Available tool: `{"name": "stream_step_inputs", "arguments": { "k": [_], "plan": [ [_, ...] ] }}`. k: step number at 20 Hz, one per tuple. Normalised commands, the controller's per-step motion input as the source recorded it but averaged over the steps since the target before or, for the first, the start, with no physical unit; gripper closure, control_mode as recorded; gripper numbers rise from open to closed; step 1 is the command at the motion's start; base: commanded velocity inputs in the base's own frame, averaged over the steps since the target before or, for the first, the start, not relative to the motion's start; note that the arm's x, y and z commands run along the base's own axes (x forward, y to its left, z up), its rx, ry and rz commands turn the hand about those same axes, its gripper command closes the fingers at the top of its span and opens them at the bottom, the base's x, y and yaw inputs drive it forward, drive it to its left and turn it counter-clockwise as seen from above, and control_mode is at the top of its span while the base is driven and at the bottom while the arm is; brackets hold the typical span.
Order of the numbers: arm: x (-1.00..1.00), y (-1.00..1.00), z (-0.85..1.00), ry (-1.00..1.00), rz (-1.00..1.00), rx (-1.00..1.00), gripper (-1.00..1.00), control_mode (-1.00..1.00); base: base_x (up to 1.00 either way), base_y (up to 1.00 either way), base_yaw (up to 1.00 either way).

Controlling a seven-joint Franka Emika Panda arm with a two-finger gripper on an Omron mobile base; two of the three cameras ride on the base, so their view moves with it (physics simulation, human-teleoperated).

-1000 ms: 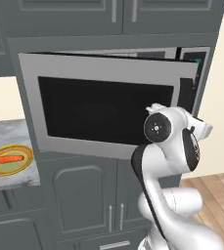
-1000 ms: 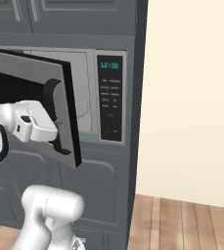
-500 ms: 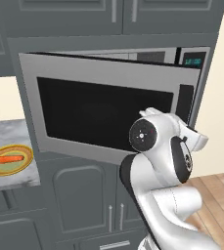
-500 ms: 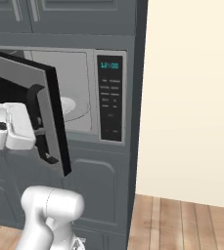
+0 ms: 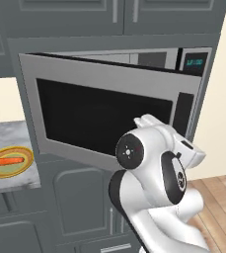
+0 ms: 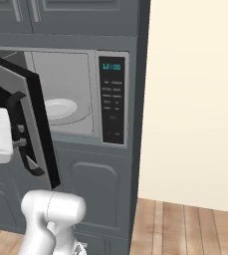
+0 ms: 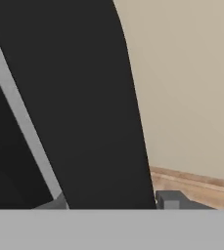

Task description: Pick the carrot from the counter and place it in the microwave. Then turn on the microwave.

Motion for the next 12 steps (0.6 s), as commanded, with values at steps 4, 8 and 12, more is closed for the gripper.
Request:
{"name": "stream_step_inputs", "arguments": {
  "k": [4, 8, 12],
  "plan": [
    [-0.28, 0.13, -0.04, -0.08, 0.00, -0.01, 1.00, -1.00, 0.00, 0.00, 0.00],
    [-0.27, 0.15, -0.07, -0.06, 0.00, -0.01, 1.00, -1.00, 0.00, 0.00, 0.00],
    [-0.23, 0.15, -0.09, -0.06, 0.00, -0.01, 1.00, -1.00, 0.00, 0.00, 0.00]
  ]
}}
